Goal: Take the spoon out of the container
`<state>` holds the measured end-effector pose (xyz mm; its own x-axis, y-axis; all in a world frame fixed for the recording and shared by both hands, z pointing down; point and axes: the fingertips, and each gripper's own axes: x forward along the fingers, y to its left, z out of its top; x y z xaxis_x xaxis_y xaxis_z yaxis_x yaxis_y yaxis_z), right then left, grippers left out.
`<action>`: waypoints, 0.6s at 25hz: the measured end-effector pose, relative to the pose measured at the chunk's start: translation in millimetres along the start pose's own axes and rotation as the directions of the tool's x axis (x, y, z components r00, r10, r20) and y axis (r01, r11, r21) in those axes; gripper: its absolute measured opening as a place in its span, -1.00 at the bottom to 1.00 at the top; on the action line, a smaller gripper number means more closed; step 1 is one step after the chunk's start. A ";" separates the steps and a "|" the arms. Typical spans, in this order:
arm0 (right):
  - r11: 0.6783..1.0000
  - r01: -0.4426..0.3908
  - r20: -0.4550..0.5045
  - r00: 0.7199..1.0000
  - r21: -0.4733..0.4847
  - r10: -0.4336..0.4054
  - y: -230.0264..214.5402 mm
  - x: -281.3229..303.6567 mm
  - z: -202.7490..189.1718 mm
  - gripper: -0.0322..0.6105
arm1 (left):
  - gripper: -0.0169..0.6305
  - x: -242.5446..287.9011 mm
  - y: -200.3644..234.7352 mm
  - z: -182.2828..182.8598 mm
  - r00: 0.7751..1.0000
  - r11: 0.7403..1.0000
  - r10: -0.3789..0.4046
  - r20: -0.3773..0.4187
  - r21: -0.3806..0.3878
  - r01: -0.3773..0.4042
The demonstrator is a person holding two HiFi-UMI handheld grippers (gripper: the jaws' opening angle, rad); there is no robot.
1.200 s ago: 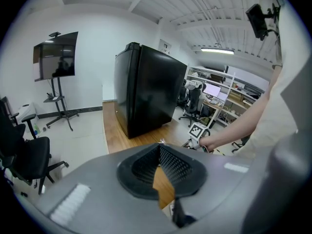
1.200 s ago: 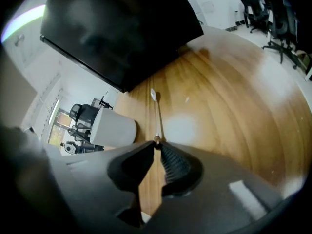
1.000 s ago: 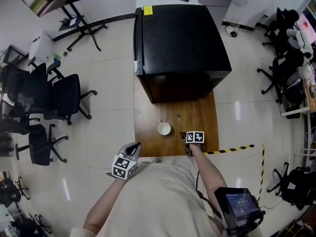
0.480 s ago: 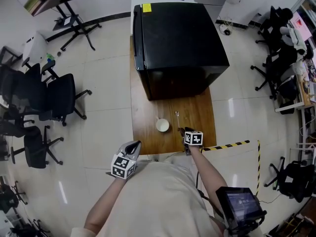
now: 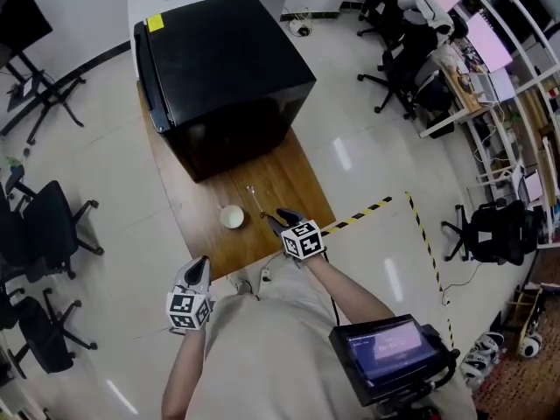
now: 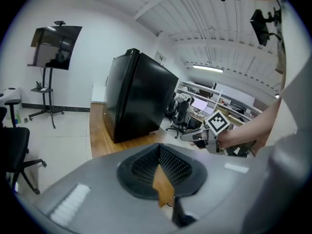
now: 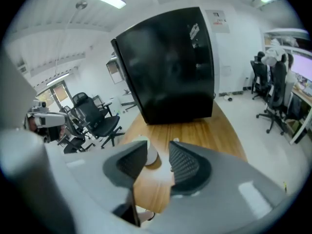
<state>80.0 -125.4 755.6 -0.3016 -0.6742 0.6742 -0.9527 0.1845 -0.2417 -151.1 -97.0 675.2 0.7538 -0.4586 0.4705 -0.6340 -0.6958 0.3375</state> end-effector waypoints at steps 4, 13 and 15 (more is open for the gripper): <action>1.000 0.002 0.037 0.999 -0.020 -0.001 13.5 -23.7 15.8 -0.49 | -0.98 1.4 2.1 -9.2 1.000 1.000 -0.013 -0.004 -0.018 0.013; 0.995 -0.044 0.119 0.991 -0.091 0.054 27.0 -57.9 27.3 -0.49 | -0.98 -7.6 -8.1 -13.6 1.000 0.998 0.026 -0.013 0.062 -0.025; 0.991 -0.063 0.130 0.988 -0.116 0.078 26.5 -64.8 27.5 -0.49 | -0.98 -8.6 -13.0 -18.0 0.998 0.992 0.063 -0.023 0.113 -0.060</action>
<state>75.3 -96.5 686.3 -0.3671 -0.7449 0.5571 -0.9299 0.3080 -0.2011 -152.5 -74.0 681.4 0.7081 -0.4886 0.5098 -0.6546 -0.7248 0.2146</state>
